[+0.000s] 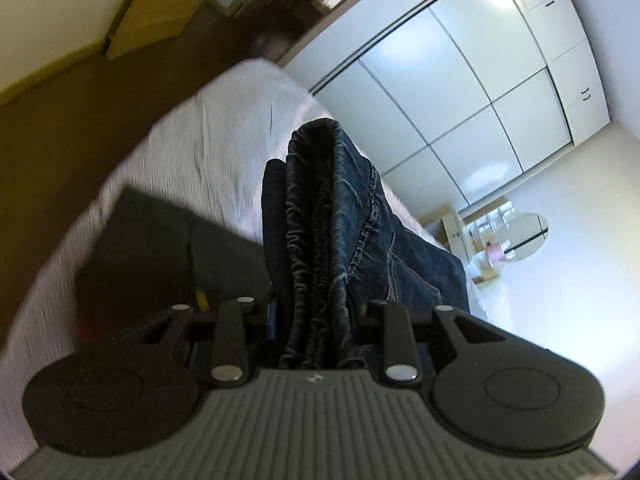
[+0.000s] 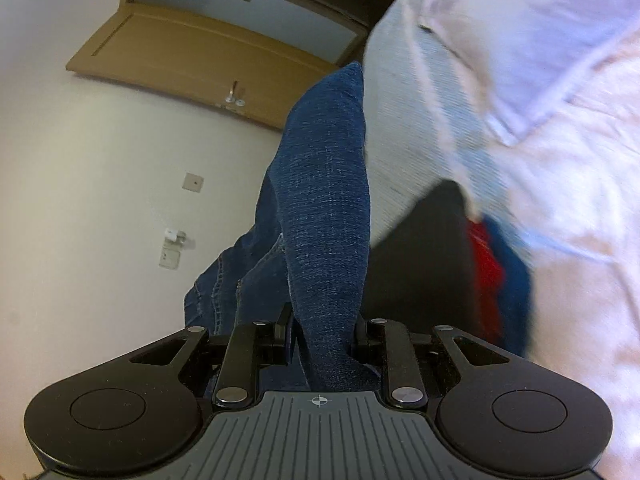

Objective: Fold clothes
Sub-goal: 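Lift the folded jeans with both tools and carry them onto the clothes stack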

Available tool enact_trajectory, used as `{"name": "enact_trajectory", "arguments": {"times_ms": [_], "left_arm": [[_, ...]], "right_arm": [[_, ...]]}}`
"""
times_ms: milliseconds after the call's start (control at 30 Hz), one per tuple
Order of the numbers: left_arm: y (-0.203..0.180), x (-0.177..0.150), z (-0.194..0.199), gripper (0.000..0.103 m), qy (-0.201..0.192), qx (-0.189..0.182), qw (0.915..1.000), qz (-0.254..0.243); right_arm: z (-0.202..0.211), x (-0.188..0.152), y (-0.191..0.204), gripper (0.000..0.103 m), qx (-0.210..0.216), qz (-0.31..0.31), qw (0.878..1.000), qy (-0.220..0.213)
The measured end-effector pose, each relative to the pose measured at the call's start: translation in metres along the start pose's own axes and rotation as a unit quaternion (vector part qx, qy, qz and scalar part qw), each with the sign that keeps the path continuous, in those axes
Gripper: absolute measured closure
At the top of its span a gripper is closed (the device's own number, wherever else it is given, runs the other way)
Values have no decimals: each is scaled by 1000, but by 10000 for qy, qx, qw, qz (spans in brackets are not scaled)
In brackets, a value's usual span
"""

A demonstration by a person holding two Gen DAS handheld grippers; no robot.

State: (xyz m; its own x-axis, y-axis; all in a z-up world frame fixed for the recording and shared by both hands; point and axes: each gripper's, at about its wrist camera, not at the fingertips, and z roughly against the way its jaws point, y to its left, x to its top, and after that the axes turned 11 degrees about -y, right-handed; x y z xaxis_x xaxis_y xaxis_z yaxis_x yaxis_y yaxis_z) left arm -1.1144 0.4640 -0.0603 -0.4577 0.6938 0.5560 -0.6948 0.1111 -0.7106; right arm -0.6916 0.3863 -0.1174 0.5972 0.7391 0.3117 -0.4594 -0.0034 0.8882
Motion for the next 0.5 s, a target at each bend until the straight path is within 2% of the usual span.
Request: {"name": "enact_trajectory", "arguments": {"times_ms": [67,167,500], "left_arm": [[11,24,-9,77,-47,-55,10000,-1],[33,37,-25,77,51,-73,9998,168],[112,28,-53,77,635,200,9957,639]], "right_arm": [[-24,4,6,80,-26,52,10000,-22],[-49,8,6,80,-129,64,9999,15],[-97,-6,-40,80,-819,-362,9954,346]]}}
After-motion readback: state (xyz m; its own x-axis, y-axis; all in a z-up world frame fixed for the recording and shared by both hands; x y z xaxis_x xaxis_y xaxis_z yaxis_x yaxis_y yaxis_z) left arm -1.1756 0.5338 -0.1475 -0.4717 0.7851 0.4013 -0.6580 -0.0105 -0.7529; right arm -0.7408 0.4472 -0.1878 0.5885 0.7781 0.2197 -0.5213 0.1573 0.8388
